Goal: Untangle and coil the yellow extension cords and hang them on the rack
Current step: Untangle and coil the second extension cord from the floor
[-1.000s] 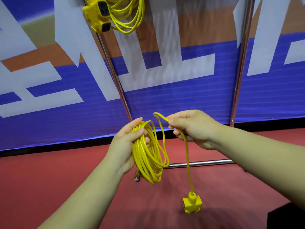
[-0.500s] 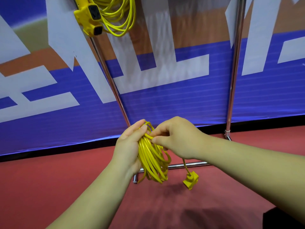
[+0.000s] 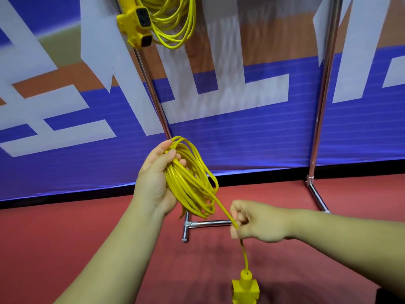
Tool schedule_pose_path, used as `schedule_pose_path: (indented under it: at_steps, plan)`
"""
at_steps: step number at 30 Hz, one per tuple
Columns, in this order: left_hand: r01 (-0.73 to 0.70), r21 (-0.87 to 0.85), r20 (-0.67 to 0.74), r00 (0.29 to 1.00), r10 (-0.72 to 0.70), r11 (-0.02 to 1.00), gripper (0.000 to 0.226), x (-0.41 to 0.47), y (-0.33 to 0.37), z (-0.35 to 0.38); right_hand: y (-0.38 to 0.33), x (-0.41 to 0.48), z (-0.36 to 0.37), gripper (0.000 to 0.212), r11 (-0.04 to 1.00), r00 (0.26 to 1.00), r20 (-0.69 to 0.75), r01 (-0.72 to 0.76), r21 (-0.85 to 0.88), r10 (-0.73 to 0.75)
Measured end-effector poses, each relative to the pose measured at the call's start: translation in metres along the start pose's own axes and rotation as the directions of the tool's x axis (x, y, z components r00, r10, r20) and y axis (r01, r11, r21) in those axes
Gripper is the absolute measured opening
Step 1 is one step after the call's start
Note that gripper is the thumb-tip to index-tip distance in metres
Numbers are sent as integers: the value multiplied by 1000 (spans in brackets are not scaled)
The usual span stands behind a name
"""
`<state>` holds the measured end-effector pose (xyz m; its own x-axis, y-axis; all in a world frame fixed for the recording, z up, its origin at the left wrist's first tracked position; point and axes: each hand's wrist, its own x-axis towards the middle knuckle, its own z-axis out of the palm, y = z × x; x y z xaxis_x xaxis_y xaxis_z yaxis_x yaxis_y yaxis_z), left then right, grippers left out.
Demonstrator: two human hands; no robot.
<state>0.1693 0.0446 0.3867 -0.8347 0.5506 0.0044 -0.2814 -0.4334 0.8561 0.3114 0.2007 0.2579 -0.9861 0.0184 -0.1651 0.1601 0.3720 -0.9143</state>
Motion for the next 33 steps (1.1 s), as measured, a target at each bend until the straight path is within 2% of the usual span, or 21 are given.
schedule_pose_path:
  at_steps: [4, 8, 17, 22, 24, 27, 30, 33]
  plan:
    - [24, -43, 56, 998, -22, 999, 19, -2, 13, -9, 44, 2, 16, 36, 986, 989, 31, -139, -93, 143]
    - [76, -73, 144, 987, -65, 994, 20, -8, 21, -18, 67, 6, 21, 37, 969, 978, 28, -200, -147, 206]
    - [170, -22, 157, 974, -165, 985, 13, -11, 27, -38, 65, 18, -18, 31, 950, 949, -251, -242, -196, 190]
    - [191, 130, 228, 949, -217, 973, 18, -14, 27, -39, 39, 14, -29, 27, 904, 956, -234, -250, -347, 175]
    - [210, 194, 254, 933, -256, 958, 23, -15, 23, -37, 14, 7, -43, 39, 910, 941, -326, -214, -355, 95]
    - [230, 324, 310, 890, -333, 917, 19, -17, 16, -33, -42, -11, -62, 71, 985, 891, -448, -3, -172, -76]
    - [237, 426, 406, 812, -419, 873, 43, -16, 12, -28, -83, -24, -63, 106, 971, 910, -356, 154, -183, -212]
    - [235, 477, 498, 722, -481, 847, 42, -19, 8, -16, -97, -24, -55, 123, 939, 945, -203, 195, -283, -257]
